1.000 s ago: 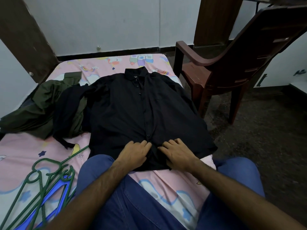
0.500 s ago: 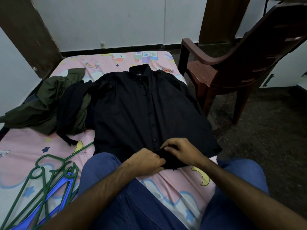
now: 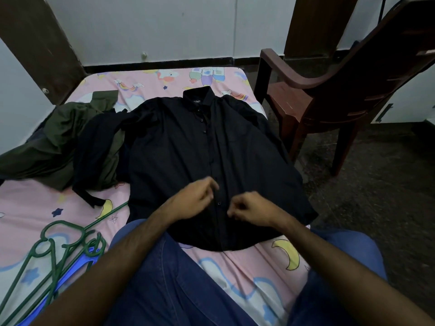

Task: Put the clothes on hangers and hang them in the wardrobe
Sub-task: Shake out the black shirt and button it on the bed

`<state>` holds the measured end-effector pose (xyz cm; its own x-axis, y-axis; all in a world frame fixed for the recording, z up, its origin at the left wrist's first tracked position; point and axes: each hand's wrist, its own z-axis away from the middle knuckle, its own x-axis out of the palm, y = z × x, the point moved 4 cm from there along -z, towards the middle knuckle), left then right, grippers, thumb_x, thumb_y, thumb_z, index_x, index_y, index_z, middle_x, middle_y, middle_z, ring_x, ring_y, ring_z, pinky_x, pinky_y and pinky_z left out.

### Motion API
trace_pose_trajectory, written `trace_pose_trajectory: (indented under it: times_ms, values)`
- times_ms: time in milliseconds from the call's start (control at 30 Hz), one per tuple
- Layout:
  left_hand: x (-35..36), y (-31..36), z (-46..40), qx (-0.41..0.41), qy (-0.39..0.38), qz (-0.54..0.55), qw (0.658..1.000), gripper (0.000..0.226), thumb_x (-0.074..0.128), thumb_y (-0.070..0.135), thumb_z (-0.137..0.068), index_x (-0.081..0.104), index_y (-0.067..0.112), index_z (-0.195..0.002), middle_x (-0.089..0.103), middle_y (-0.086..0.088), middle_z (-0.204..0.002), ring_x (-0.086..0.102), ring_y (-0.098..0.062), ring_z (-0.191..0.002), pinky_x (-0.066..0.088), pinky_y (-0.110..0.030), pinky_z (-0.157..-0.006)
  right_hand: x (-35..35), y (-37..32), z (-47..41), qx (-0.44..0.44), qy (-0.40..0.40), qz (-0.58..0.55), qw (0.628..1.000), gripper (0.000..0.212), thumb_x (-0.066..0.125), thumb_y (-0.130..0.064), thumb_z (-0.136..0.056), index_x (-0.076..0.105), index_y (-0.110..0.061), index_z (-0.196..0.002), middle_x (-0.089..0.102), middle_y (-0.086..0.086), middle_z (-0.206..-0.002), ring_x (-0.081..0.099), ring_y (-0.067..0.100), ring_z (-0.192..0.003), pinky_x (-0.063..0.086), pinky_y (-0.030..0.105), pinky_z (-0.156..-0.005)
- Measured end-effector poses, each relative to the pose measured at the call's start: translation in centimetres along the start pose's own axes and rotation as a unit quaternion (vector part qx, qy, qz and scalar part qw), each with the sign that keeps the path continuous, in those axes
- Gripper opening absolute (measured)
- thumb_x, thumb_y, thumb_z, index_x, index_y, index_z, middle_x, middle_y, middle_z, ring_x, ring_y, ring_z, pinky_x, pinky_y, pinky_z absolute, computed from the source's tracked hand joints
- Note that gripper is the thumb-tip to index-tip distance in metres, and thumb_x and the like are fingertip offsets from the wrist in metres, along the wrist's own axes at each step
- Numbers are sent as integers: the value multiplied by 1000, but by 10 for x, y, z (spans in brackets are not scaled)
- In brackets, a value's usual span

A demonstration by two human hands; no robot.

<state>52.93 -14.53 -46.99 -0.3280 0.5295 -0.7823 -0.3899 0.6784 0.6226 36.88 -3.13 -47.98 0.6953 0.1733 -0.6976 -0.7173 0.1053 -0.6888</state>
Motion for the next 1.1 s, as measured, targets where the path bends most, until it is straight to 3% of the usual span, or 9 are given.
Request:
trace_pose_trajectory:
  times_ms: [67, 167, 333, 467, 600, 700, 800, 967, 1100]
  values:
    - [-1, -15, -18, -79, 83, 106, 988, 33, 48, 1, -96, 50, 14, -126, 62, 1, -109, 62, -10, -98, 47, -20, -84, -12, -4, -30, 17, 95, -23, 995, 13, 66, -10, -91, 74, -18, -96, 69, -13, -84, 64, -2, -77, 47, 17, -74]
    - [17, -39, -40, -162, 111, 180, 964, 45, 44, -5, -95, 41, 12, -137, 54, -3, -127, 59, -13, -110, 47, -17, -84, -12, 1, -72, 62, 160, -47, 984, 18, 65, -10, -90, 70, -15, -106, 68, -3, -102, 65, 11, -94, 52, 25, -83]
    - [38, -65, -41, -201, 168, 159, 952, 49, 43, -15, -89, 48, 6, -133, 43, -8, -131, 55, -10, -107, 49, -13, -90, 21, 14, -97, 161, 182, 55, 968, 50, 76, -44, -82, 58, -14, -117, 56, 5, -119, 55, 23, -109, 52, 39, -91]
    - [44, -72, -46, -169, 166, 112, 965, 29, 55, -2, -95, 63, 9, -120, 46, -2, -121, 54, -4, -100, 43, -6, -92, 23, 11, -104, 159, 208, 121, 957, 42, 69, -33, -85, 56, -9, -116, 61, 10, -117, 59, 29, -106, 50, 38, -85]
    - [47, -73, -51, -157, 197, 112, 961, 15, 73, 11, -88, 70, 13, -103, 49, 2, -107, 53, 0, -86, 42, -3, -80, 7, 29, -97, 195, 235, -24, 952, 17, 63, -22, -87, 66, -16, -103, 69, -3, -95, 65, 16, -86, 46, 27, -72]
    - [48, -72, -55, -172, 208, 121, 955, 12, 78, 15, -84, 71, 18, -94, 51, 11, -97, 53, 1, -79, 42, -4, -74, 1, 47, -94, 207, 224, -139, 942, 3, 68, -23, -86, 68, -22, -88, 71, -6, -83, 70, 12, -78, 57, 32, -72]
    - [45, -71, -57, -197, 214, 131, 948, 8, 77, 17, -85, 72, 19, -90, 58, 12, -91, 56, 4, -71, 42, -6, -69, -3, 53, -95, 204, 195, -254, 925, 9, 77, -23, -85, 70, -18, -82, 73, -6, -79, 73, 12, -76, 62, 32, -79]
    - [38, -75, -56, -240, 202, 205, 927, 4, 76, 20, -87, 73, 22, -89, 70, 10, -81, 63, 1, -69, 47, -10, -63, -4, 40, -99, 195, 157, -349, 903, 15, 79, -23, -86, 67, -16, -81, 67, -9, -72, 62, 5, -73, 53, 21, -72]
    - [38, -79, -55, -272, 189, 290, 898, 3, 75, 18, -89, 73, 18, -91, 70, -3, -75, 58, -7, -48, 47, -24, -43, -1, 35, -105, 214, 154, -382, 886, 10, 75, -23, -88, 68, -16, -85, 67, -3, -79, 60, 9, -75, 52, 24, -73]
